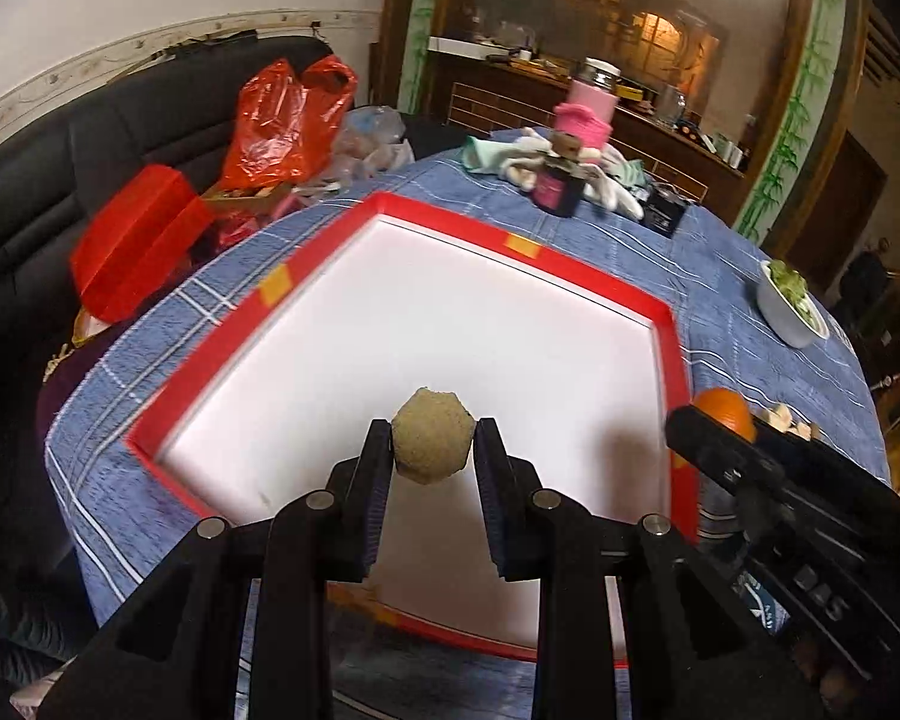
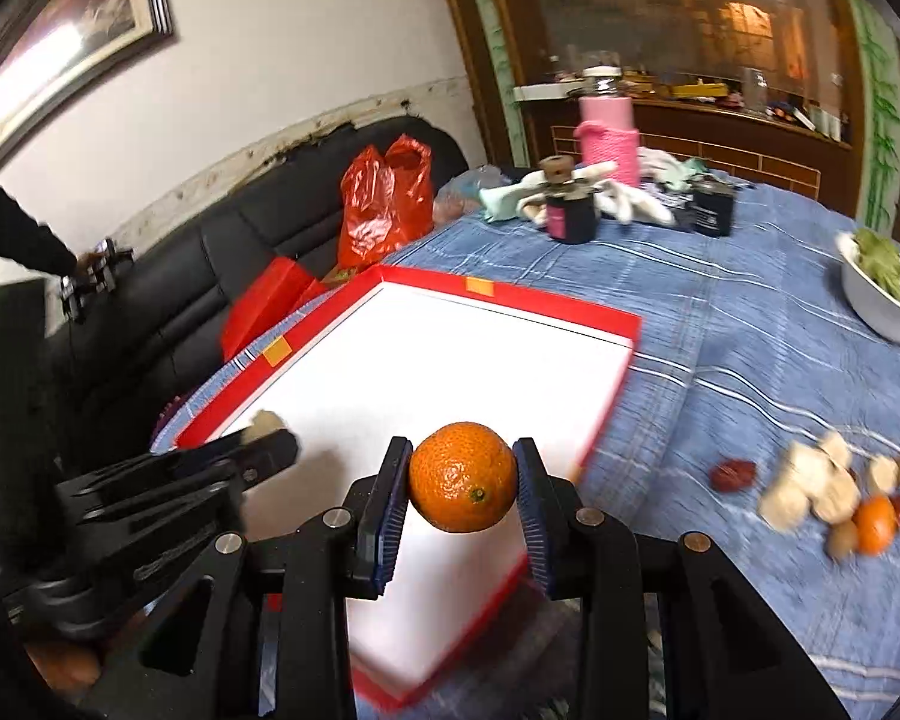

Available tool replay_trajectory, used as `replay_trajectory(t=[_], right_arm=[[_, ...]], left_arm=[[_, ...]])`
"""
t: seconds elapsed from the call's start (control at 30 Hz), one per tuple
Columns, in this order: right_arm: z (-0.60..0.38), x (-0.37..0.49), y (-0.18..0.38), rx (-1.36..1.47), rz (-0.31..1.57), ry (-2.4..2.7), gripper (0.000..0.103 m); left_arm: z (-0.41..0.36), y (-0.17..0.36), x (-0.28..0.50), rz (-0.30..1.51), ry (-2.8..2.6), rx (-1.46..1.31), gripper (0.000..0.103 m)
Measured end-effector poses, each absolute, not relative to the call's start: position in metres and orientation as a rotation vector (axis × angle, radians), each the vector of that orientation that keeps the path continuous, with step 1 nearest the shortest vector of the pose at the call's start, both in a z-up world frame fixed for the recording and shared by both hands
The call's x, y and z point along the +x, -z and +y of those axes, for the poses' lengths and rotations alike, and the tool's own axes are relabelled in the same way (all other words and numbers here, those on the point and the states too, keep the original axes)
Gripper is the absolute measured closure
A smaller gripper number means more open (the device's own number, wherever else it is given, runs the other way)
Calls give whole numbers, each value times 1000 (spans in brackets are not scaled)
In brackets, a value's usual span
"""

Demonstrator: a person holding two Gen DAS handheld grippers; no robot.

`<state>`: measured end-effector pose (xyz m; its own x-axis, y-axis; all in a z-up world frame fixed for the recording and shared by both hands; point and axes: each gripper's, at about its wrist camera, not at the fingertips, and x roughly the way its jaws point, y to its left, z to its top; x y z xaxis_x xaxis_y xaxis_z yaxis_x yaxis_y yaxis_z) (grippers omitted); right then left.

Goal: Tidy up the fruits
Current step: 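Carry both pieces over the white tray and open both tools to drop them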

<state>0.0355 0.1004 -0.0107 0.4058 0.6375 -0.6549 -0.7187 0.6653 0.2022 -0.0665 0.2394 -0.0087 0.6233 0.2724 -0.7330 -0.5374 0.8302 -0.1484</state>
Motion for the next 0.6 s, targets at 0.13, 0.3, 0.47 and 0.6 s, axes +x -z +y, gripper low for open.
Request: replay_trajectory(t=[0.13,0.3,0.47,0.6], right_arm=[[120,45,22,-132,800,-850,69],[130,52,29,-136,819,-842,69],[140,53,34,-155,835,-847,69],[145,55,37,-162,845,-842,69]], left_arm=[[252,13,-73,773,-494,-397,78],[255,19,-76,788,-489,-400,78],[256,25,-74,817,-497,-404,78],[254,25,-74,819,-509,-393,77]])
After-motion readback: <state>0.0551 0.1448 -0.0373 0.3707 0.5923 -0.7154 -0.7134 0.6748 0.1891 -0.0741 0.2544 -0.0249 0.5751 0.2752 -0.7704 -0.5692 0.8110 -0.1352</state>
